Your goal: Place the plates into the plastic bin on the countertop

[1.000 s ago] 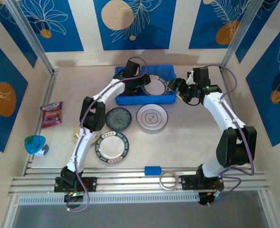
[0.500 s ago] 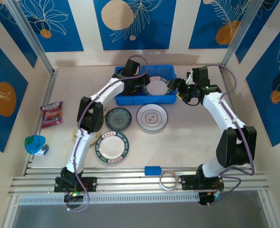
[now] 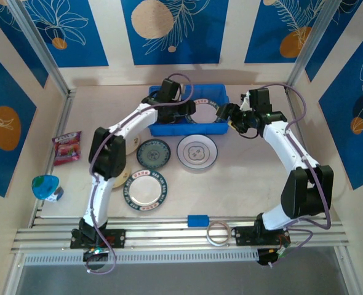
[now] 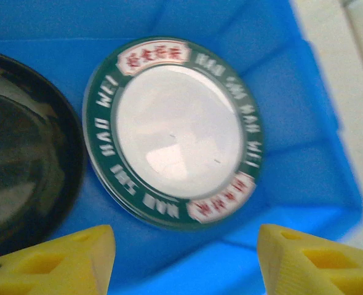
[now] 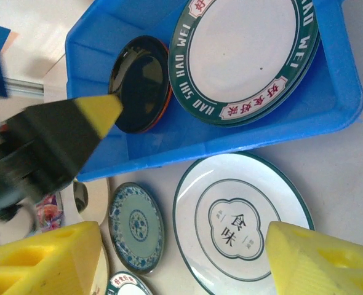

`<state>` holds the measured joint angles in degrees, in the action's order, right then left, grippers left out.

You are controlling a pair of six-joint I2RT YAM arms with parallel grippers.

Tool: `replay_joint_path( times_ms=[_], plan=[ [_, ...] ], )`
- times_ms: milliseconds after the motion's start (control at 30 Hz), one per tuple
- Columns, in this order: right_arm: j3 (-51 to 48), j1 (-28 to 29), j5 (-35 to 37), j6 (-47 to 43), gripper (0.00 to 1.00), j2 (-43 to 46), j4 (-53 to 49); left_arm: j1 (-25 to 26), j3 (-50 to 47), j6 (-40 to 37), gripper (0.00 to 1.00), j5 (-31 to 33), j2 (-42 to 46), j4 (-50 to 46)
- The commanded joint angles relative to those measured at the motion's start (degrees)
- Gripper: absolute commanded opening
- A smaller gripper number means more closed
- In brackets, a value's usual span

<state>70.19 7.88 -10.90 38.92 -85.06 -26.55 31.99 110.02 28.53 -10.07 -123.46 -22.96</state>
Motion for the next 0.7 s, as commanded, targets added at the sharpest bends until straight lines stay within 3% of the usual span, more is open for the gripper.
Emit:
replay_joint_path(
  times_ms=[0,433,667],
  plan=[
    [-2.2,1.1,-1.1,-3.3,0.71,3.6,-2.0,1.6,-3.7,-3.0,0.63,-2.5,11.2,0.3],
    [-16.3,3.6,-3.4,-2.9,0.58,10.6,-5.6,3.7,-35.8,2.3,0.62,-6.4,39.9,1.4],
    [-22.3,4.0,-4.4,-0.8,0.49,12.0,-3.3,5.5,-49.2,7.1,0.62,-7.2,46.2,4.2]
  ],
)
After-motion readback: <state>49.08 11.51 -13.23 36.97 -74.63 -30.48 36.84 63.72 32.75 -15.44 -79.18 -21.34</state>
